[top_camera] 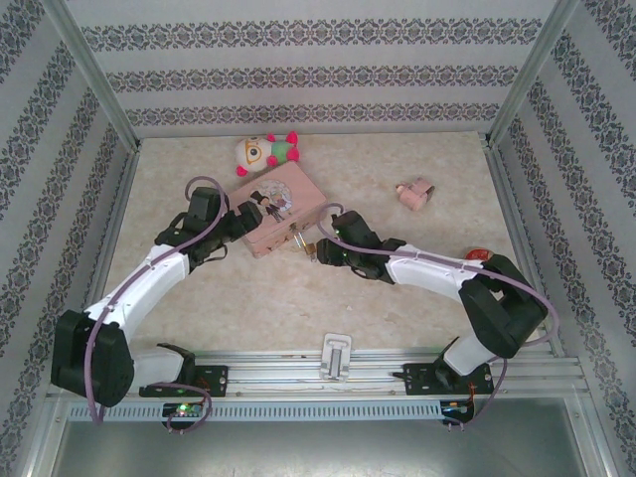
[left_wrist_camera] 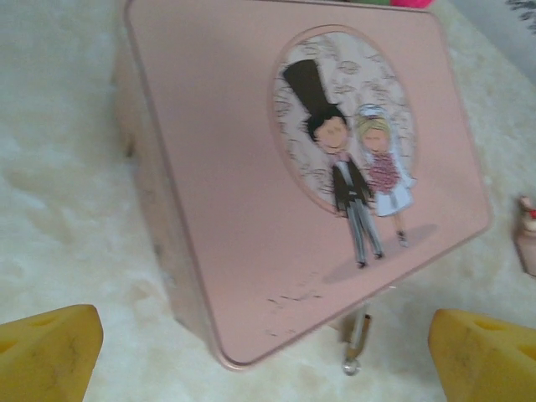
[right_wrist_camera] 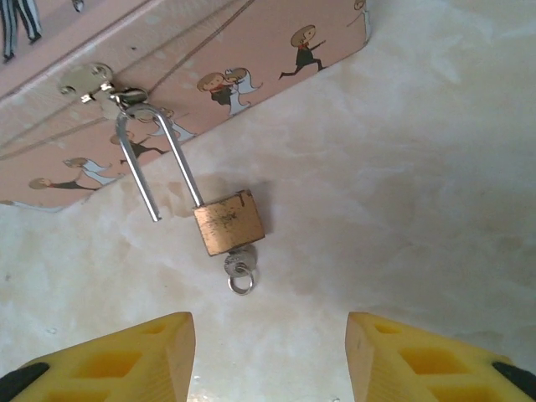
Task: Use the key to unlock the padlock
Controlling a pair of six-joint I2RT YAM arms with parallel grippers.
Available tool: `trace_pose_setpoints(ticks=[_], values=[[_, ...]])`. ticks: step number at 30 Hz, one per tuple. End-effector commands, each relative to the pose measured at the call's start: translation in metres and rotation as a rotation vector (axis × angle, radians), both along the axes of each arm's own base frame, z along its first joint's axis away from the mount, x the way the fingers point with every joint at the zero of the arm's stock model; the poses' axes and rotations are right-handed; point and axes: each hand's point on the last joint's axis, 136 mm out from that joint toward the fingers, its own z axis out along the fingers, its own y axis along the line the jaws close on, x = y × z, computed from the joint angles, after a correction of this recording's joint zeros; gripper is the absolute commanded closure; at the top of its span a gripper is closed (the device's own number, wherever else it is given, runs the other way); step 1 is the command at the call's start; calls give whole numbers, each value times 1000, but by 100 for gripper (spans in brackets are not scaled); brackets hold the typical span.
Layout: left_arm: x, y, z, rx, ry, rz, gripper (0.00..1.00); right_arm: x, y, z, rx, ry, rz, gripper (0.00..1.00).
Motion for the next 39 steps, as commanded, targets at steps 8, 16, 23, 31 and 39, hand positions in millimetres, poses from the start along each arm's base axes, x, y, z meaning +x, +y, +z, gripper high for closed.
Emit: trace_pose_setpoints(ticks=[8,16,23,31,39], values=[[5,26,-13,61,54,26,1,13,6,-27,-125,87,71,48],[8,28,-22,31,77,30,1,29,18,-44,-125,136,106,47],[12,25,-28,3,95,21,1,31,36,-46,-49,146,166,46],[14,25,-30,-7,97,27,1,33,42,-54,-41,164,192,46],[12,25,-32,-17,104,26,1,46,39,-62,-74,150,162,46]])
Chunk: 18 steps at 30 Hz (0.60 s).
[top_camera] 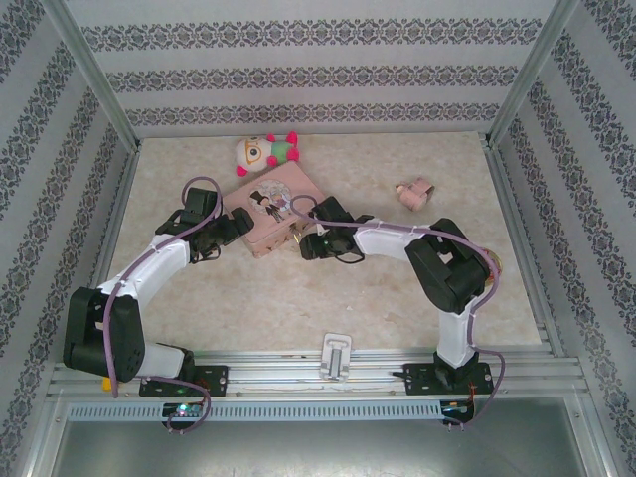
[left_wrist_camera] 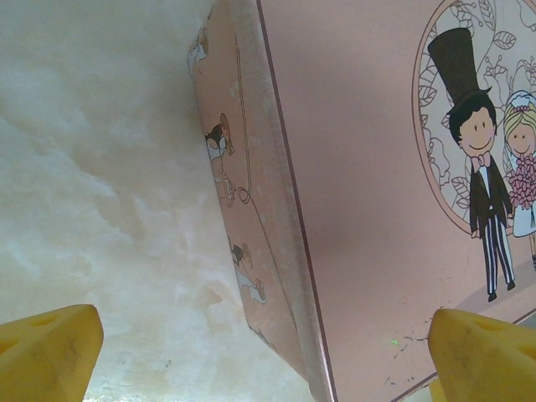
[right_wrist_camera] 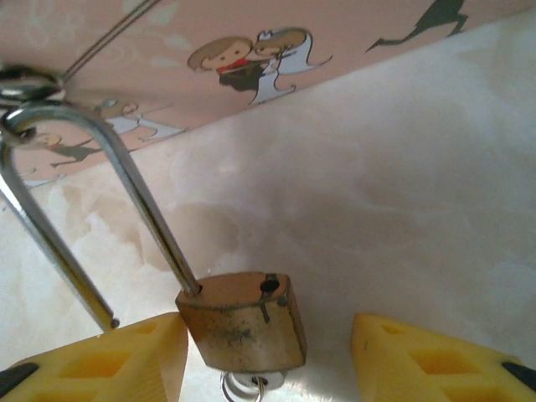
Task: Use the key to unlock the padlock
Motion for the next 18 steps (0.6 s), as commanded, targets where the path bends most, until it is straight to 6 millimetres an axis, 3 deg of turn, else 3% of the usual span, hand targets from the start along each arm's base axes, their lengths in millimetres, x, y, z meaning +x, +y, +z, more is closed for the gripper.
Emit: trace_pose_setpoints(ticks=[1,7,18], values=[[8,2,9,-17,-28,12,1,13,-2,-4,-21,-29,-5,46],[7,3,10,-22,-30,18,1,12,1,-12,-43,-29,8,51],[5,3,14,-31,-40,22,1,11,4,-15,-171,-145,105,50]])
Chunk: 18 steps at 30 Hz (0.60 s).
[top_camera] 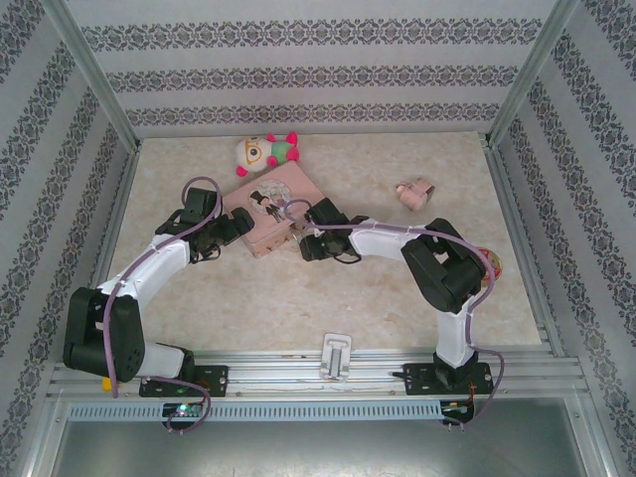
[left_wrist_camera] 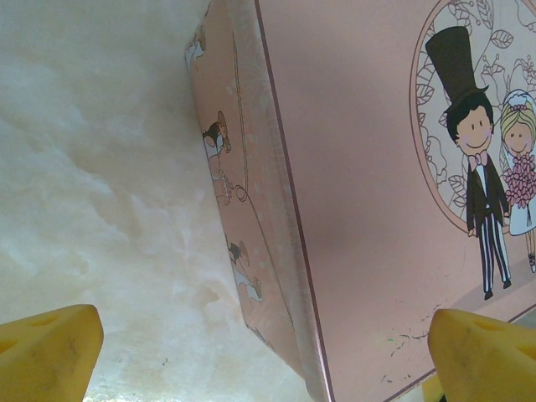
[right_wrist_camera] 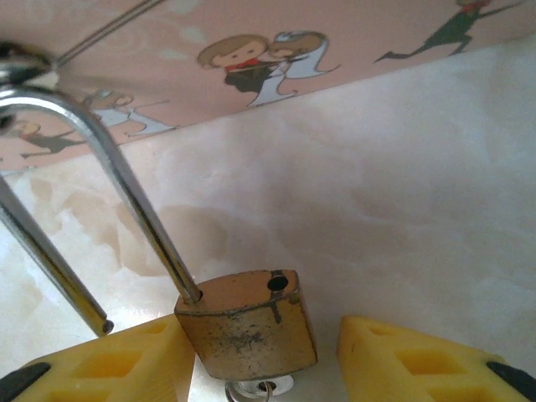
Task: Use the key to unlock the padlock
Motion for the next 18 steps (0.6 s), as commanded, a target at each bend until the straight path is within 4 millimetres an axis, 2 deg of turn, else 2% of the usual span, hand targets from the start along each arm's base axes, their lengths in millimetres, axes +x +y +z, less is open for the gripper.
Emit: trace_pose_setpoints(ticks=[1,9,12,14,18], values=[[5,4,13,-24,-40,20,1,12,4,-11,-78,-87,66,50],[2,4,14,-31,-45,24,1,3,21,-20,-10,-76,154,54],[1,4,16,-29,-49,24,1,3,21,-25,1,-63,140,61],[1,4,19,-30,-58,21,1,0,23,-26,18,-57,144,71],[3,3,28,-34,-92,9,1,-5,26,-22,39,-63,153,81]])
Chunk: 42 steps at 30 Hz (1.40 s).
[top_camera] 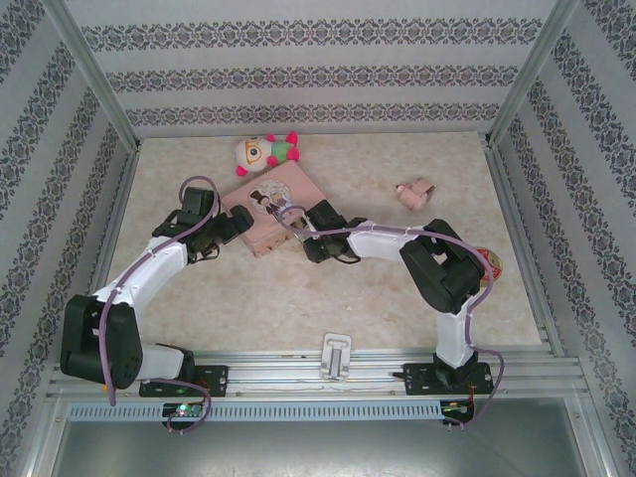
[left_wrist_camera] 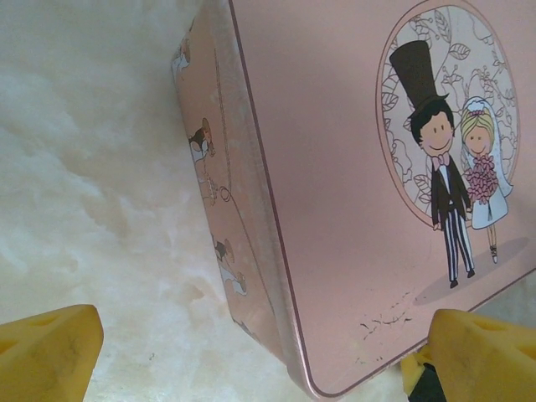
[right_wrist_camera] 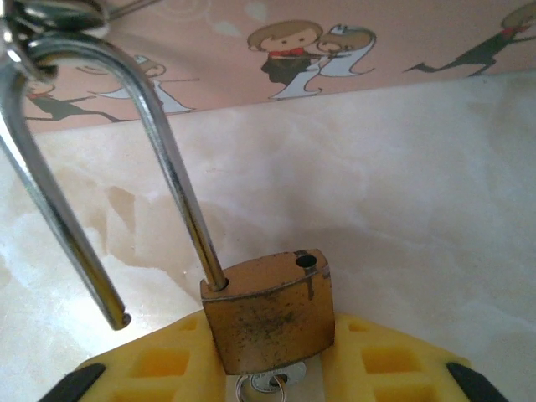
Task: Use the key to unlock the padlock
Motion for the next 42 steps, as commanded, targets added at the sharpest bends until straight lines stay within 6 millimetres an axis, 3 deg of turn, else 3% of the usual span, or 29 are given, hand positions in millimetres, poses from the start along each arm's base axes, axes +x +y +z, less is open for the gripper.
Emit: trace_pose_setpoints(ticks=[1,6,11,16,23,32,42], values=[[5,3,17,-17,-70,-1,1,-7,26,-17,95,4,58,85],[10,-7,44,-69,-215,-45,0,-14,24,-3,108,-9,31,100],[4,-5,71,-72,-357,-47,3,-25,17,7,146,17,-72,100],[-1,-7,79,-60,-382,-56,1,-42,13,7,199,66,-159,100],[-11,-21,81,1,-410,-66,1,-60,8,12,290,118,-292,100],[-30,-22,78,84,-434,-1,1,-72,-8,19,336,114,-429,100],[-22,-41,34,186,-234,-73,1,-74,-22,19,439,141,-579,100]])
